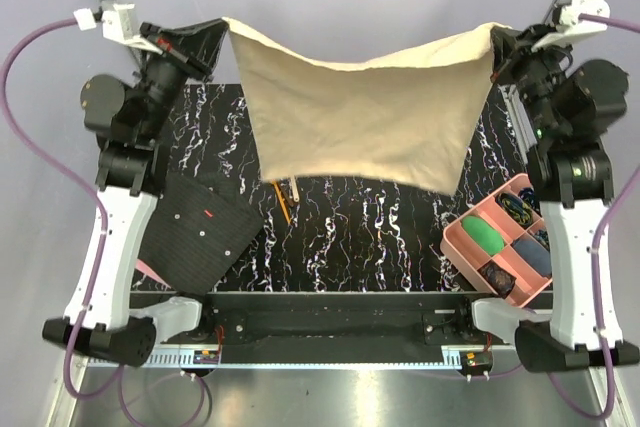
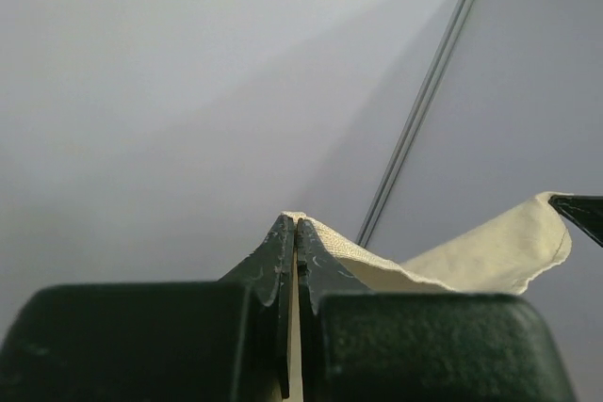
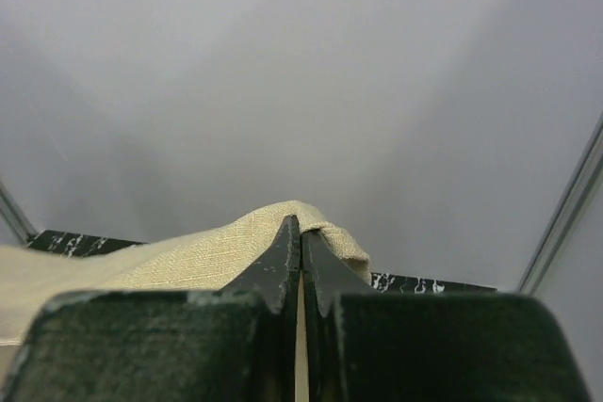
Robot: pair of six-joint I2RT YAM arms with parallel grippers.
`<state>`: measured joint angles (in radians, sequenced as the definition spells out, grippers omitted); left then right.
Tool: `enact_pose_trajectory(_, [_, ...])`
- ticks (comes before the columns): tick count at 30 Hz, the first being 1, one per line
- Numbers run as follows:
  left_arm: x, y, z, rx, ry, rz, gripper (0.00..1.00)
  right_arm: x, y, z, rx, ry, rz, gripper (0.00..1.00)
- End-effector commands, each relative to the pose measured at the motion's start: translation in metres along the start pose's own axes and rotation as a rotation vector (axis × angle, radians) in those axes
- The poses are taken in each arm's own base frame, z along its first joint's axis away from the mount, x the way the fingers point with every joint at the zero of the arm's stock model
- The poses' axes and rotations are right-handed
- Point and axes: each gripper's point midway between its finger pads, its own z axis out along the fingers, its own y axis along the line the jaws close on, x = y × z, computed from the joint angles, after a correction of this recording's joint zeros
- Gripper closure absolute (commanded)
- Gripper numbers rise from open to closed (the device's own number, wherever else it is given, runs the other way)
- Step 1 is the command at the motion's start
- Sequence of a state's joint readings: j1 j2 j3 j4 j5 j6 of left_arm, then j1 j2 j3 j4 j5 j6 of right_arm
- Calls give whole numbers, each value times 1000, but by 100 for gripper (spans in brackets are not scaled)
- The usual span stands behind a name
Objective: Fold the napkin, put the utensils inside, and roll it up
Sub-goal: Flatten the napkin out
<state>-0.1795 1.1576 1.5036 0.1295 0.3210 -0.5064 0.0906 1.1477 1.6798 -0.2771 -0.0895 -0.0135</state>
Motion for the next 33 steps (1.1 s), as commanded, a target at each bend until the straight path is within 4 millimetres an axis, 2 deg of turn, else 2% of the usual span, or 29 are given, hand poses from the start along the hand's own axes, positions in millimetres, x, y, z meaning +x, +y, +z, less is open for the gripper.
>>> enact_pose_trajectory(1, [32, 40, 42, -59, 78, -45, 100, 54, -34, 51, 121, 120, 33, 100])
enact_pose_trajectory(2, [68, 69, 59, -102, 151, -74, 100, 84, -39, 69, 124, 182, 54, 100])
enact_pose_trajectory(3, [68, 79, 70, -114, 153, -75, 100, 98, -46, 80, 133, 208, 67, 100])
enact_pose_trajectory(4, [86, 94, 79, -137, 191, -90, 100, 115, -52, 89, 134, 241, 82, 100])
enact_pose_trajectory(5, [132, 129, 93, -184, 268, -127, 100, 158, -75, 106, 176, 321, 115, 100])
enact_pose_trajectory(6, [132, 142, 106, -190, 260, -130, 100, 173, -83, 116, 182, 344, 135, 100])
enact_pose_trajectory(7, [152, 161, 114, -213, 293, -155, 100, 195, -88, 126, 166, 385, 163, 100])
enact_pose_trajectory(8, [211, 196, 122, -243, 378, -219, 100, 250, -110, 137, 201, 480, 214, 100])
enact_pose_trajectory(9, [211, 205, 136, -223, 364, -224, 100, 259, -117, 149, 202, 484, 236, 100])
enact_pose_trajectory(10, [229, 216, 144, -210, 371, -245, 85, 279, -122, 157, 185, 514, 264, 98])
enact_pose_trajectory(11, [283, 241, 143, -224, 439, -322, 69, 336, -136, 162, 203, 606, 311, 89])
enact_pose_trajectory(12, [279, 242, 155, -192, 415, -326, 52, 335, -142, 175, 192, 591, 319, 72])
enact_pose_trajectory(13, [290, 248, 158, -186, 416, -338, 34, 350, -139, 180, 140, 618, 350, 28])
enact_pose_trajectory(14, [307, 256, 158, -195, 427, -348, 28, 399, -142, 176, 140, 714, 397, 12])
enact_pose_trajectory(15, [314, 259, 156, -201, 429, -345, 25, 385, -146, 189, 123, 681, 399, 0])
enact_pose_trajectory(16, [314, 259, 156, -198, 419, -335, 23, 393, -141, 191, 89, 702, 414, 0])
enact_pose_trajectory(17, [305, 255, 156, -192, 408, -310, 19, 415, -140, 186, 88, 756, 432, 0])
enact_pose_trajectory(18, [318, 259, 145, -215, 436, -312, 18, 406, -140, 191, 80, 739, 430, 0])
enact_pose_trajectory(19, [315, 256, 141, -213, 430, -295, 17, 408, -139, 189, 76, 744, 434, 0])
enact_pose_trajectory(20, [295, 247, 140, -202, 410, -253, 16, 397, -137, 189, 70, 732, 434, 0])
enact_pose_trajectory(21, [309, 251, 126, -225, 442, -254, 15, 404, -135, 183, 72, 753, 444, 0])
enact_pose_trajectory(25, [303, 238, 100, -241, 466, -232, 14, 398, -123, 164, 65, 779, 486, 0])
enact_pose_trajectory(28, [305, 227, 78, -260, 490, -244, 14, 402, -110, 142, 65, 805, 532, 0])
enact_pose_trajectory(29, [306, 223, 67, -278, 499, -249, 14, 406, -101, 130, 61, 813, 553, 0])
enact_pose_trajectory(31, [307, 217, 57, -291, 506, -257, 14, 410, -87, 119, 41, 820, 576, 0])
enact_pose_trajectory(33, [309, 213, 41, -322, 526, -275, 14, 420, -63, 102, 16, 856, 595, 0])
